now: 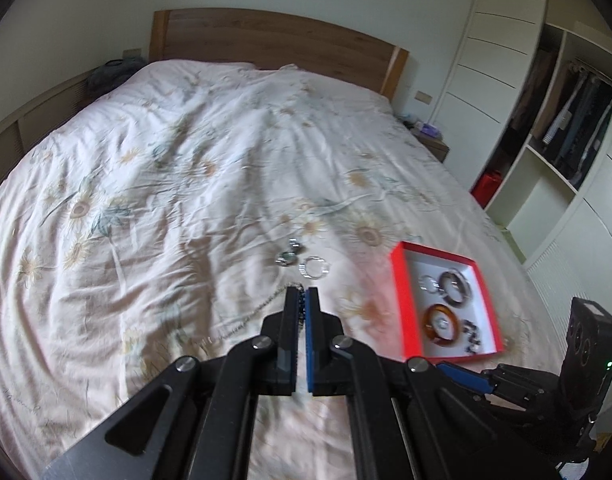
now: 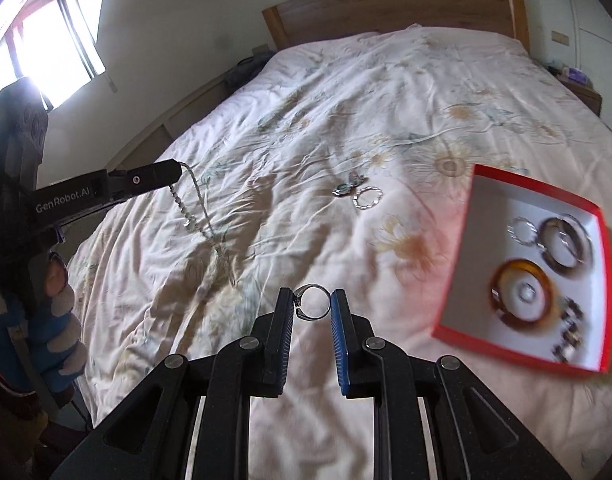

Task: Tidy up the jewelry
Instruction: 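Grasp the rhinestone necklace with the left tool while the right tool lifts the ring, then carry the necklace and ring into the red box and open both tools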

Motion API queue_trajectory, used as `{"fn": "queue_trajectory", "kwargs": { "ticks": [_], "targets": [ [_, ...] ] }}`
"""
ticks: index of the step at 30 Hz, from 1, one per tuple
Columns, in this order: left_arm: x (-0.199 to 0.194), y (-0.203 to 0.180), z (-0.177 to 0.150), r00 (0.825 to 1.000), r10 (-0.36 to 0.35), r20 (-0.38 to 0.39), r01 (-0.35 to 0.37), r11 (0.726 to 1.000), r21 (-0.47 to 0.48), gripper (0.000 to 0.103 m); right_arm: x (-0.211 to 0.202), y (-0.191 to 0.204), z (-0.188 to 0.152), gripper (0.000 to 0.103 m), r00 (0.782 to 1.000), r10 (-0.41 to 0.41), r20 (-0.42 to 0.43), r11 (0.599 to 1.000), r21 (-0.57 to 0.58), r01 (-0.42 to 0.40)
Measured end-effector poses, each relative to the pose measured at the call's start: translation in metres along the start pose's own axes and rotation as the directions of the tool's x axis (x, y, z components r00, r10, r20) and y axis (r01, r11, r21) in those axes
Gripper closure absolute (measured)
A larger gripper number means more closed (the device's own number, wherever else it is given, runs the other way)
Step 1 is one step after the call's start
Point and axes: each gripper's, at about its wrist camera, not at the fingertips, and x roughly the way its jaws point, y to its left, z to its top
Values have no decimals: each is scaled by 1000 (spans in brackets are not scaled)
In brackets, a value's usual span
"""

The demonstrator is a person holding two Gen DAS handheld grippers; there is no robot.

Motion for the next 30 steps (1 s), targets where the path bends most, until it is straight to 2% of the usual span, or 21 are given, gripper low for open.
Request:
{"fn": "queue_trajectory", "kwargs": {
  "ticks": [7, 13, 20, 24, 30],
  "targets": [
    [-18, -72, 8, 997, -78, 22, 76, 994, 80, 101, -52, -45, -19, 85, 997, -65, 51, 996, 60, 62],
    [-2, -141, 23, 985, -174, 13, 170, 974, 149, 101, -79, -103, -23, 85, 986, -146, 80, 982, 134, 134],
    [52, -207, 36, 970, -240, -39, 243, 953, 182, 101, -79, -162, -21, 85, 975, -205, 81, 962, 202, 185],
    [83, -224, 33, 964, -254, -80, 264, 948, 179, 101, -66, -185, -20, 84, 975, -214, 63, 955, 221, 196],
    [142, -225, 2, 950, -231, -207, 267, 950, 161, 101, -37, -208, -13, 84, 977, -209, 34, 955, 223, 197]
  ]
}}
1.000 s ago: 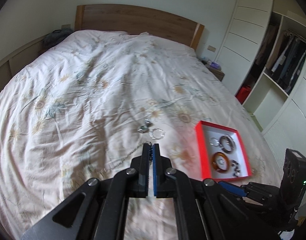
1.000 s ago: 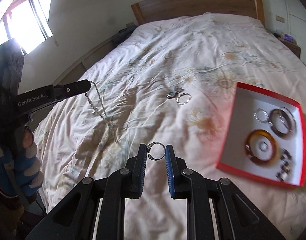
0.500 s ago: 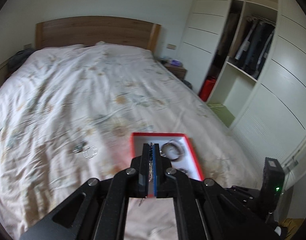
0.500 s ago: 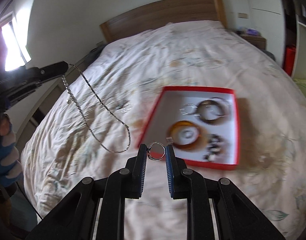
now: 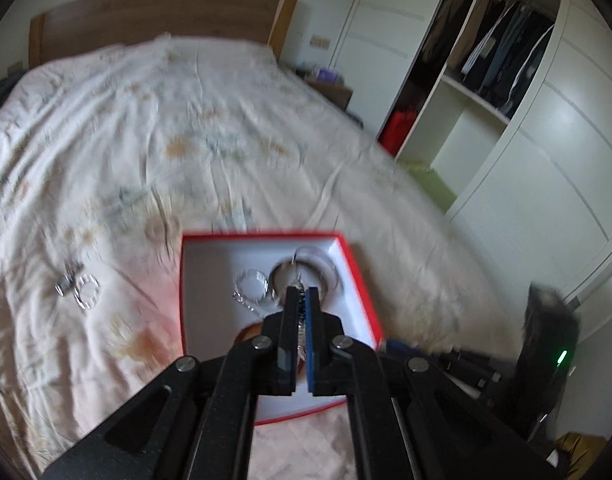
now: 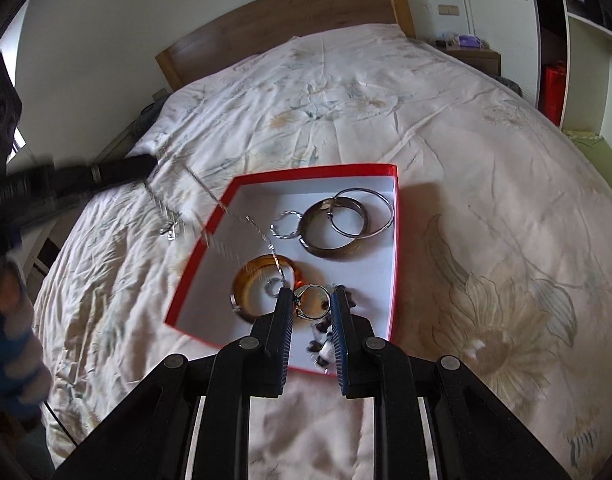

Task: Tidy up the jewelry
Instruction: 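Carry the necklace and ring into the red box and open both tools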

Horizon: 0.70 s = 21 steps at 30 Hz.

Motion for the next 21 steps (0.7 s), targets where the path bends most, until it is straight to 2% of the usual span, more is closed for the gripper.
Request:
{"fn": "queue_trajectory", "kwargs": {
  "ticks": [8, 21],
  "targets": [
    [48, 20, -42, 992, -5, -126, 1, 999, -32, 101, 42, -6, 10, 84, 999, 1, -42, 1000, -15, -1],
    [75, 39, -67, 980, -40, -193, 25, 996, -81, 101, 86, -9, 17, 84, 994, -59, -94, 998, -28, 56]
  ]
}}
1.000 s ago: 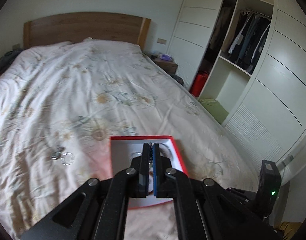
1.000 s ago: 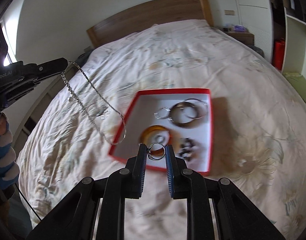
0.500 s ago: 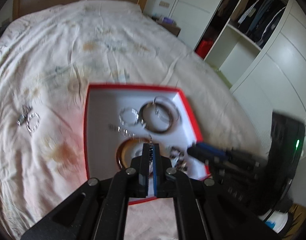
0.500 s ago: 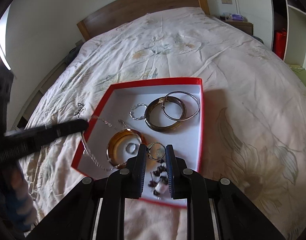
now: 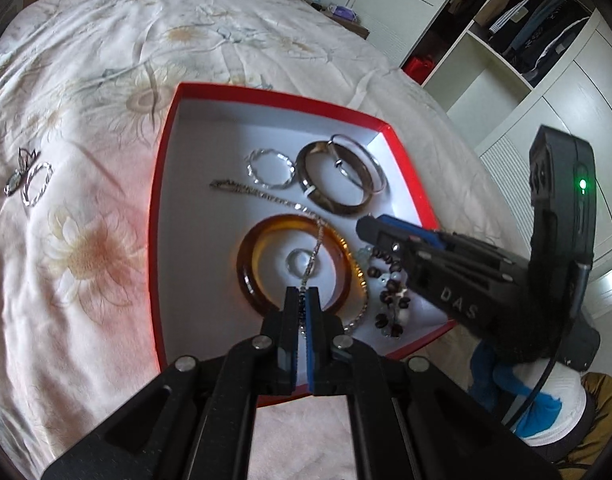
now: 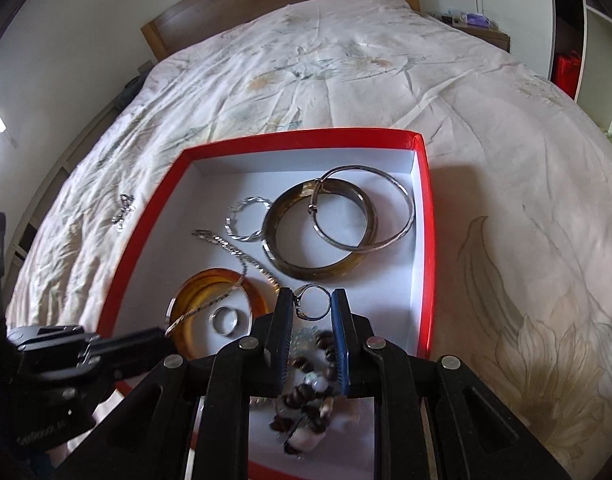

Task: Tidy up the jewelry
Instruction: 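Carry the necklace and ring into the red box and open both tools, then withdraw both open tools from the red box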

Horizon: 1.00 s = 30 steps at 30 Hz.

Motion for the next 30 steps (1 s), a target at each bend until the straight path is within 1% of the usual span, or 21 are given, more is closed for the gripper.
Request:
{"fn": "queue_trajectory", "kwargs": {
  "ticks": [5, 8, 12, 15, 18, 24, 27, 30],
  "targets": [
    [-1, 6, -3, 1000, 2, 2, -2, 1000, -24, 99, 3, 4, 2, 83, 999, -47, -10, 999, -17, 46],
    [-2, 7, -3, 1000, 5, -4, -6, 1000, -31, 98, 4, 5, 2, 83, 998, -60, -20, 998, -25, 60],
    [-5, 8, -7, 1000, 8, -7, -8, 999, -38, 91, 1, 6, 0, 82, 997, -73, -34, 997, -29, 72],
    [-10, 7, -11, 1000, 16, 0, -16, 999, -33, 85, 0, 5, -1, 80, 996, -84, -41, 996, -25, 83],
    [-16, 5, -14, 999, 31, 12, -31, 999, -29, 84, -7, 6, -3, 79, 995, -88, -37, 996, -21, 87],
    [-45, -3, -25, 992, 95, 77, -94, 995, -19, 82, -35, 18, -11, 77, 996, -94, -3, 995, -33, 93],
    [-67, -8, -36, 982, 150, 116, -149, 989, -17, 76, -55, 31, -20, 73, 996, -85, 18, 995, -45, 86],
    [-91, -13, -51, 967, 209, 148, -209, 978, -17, 75, -73, 48, -31, 71, 997, -71, 29, 996, -61, 72]
  ]
}}
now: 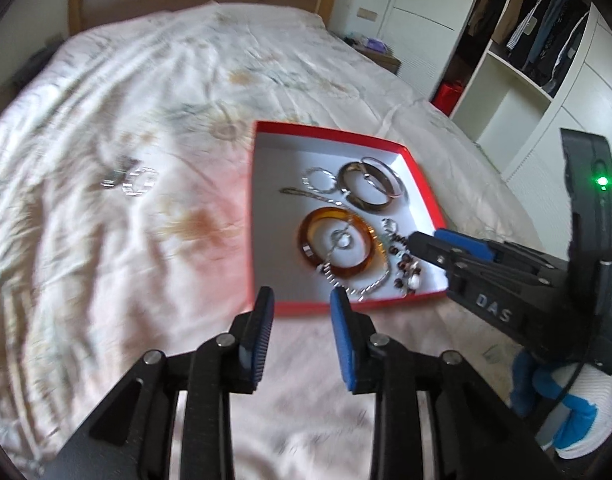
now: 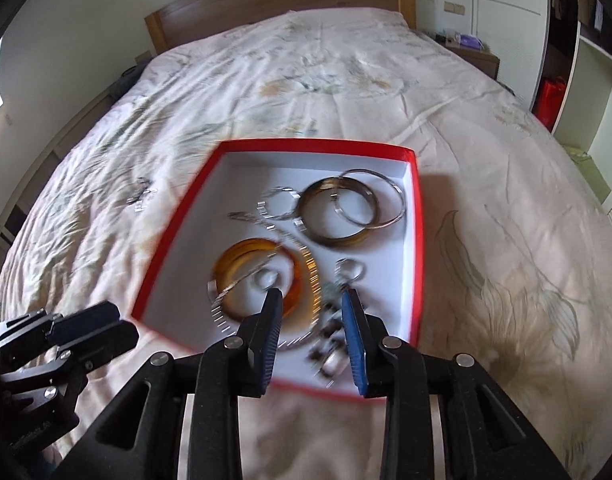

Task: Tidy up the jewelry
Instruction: 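Withdraw both open tools from the red box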

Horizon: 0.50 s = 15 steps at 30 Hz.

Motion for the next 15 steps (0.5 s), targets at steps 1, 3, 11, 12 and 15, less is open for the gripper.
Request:
{"fn": "queue_trajectory", "kwargs": {
  "ticks": [1, 3, 11, 12, 15],
  "targets": [
    [-12, 1, -6, 1000, 19, 11, -19, 1000, 1, 75, -8, 7, -5, 70, 1000, 8, 3, 1000, -7, -8],
    [-29, 5, -14, 999, 40, 25, -40, 999, -4, 75, -20, 20, -13, 67, 1000, 19, 12, 1000, -21, -19],
    [-92, 21, -48, 988, 132, 77, -131, 991, -14, 75, -76, 75, -46, 65, 996, 79, 41, 995, -71, -76],
    [-99, 23, -52, 987, 139, 84, -139, 990, -14, 75, -81, 80, -49, 65, 996, 84, 43, 994, -73, -81],
    [-120, 30, -64, 983, 153, 104, -151, 988, -22, 75, -96, 97, -59, 64, 994, 96, 54, 992, -88, -91]
  ]
}}
